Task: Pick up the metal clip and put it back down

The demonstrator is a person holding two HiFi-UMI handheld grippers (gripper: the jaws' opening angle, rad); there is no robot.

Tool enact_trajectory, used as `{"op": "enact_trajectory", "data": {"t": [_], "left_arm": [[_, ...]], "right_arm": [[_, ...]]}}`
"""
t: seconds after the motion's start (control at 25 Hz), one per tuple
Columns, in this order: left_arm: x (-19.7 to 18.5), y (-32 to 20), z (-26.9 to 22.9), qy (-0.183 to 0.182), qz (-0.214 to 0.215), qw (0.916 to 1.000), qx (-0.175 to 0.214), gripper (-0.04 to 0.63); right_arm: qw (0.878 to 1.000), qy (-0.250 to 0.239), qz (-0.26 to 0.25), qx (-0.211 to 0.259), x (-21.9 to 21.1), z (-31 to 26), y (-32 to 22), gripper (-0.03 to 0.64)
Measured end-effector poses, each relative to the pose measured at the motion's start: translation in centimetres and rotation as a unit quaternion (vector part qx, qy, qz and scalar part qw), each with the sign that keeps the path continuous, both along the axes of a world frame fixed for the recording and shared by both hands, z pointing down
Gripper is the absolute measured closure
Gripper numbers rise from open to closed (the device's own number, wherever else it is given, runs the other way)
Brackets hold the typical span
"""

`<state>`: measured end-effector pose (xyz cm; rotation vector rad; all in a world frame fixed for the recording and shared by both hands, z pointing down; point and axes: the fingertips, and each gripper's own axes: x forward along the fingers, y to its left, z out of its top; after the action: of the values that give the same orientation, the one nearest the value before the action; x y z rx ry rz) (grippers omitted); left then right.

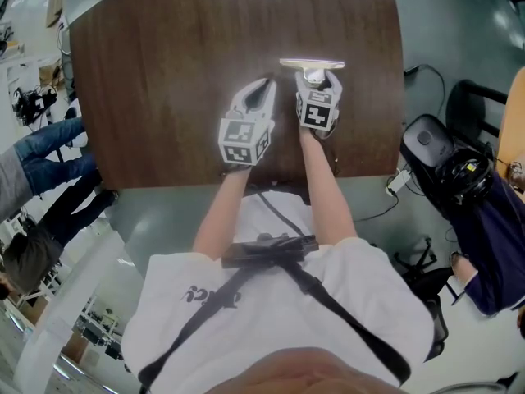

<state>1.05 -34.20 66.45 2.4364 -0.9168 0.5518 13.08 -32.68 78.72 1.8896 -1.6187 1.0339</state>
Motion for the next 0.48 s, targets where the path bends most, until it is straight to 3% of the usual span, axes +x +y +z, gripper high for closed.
{"op": "enact_trajectory", "data": {"t": [0.48], "left_arm": [[-0.4, 2.2, -2.0, 0.016, 0.006, 0.9996, 0.020, 0.549]], "right_arm": [[0.998, 0.008, 0.021, 0.055, 2.3, -1.4, 3.2, 0.316]]}}
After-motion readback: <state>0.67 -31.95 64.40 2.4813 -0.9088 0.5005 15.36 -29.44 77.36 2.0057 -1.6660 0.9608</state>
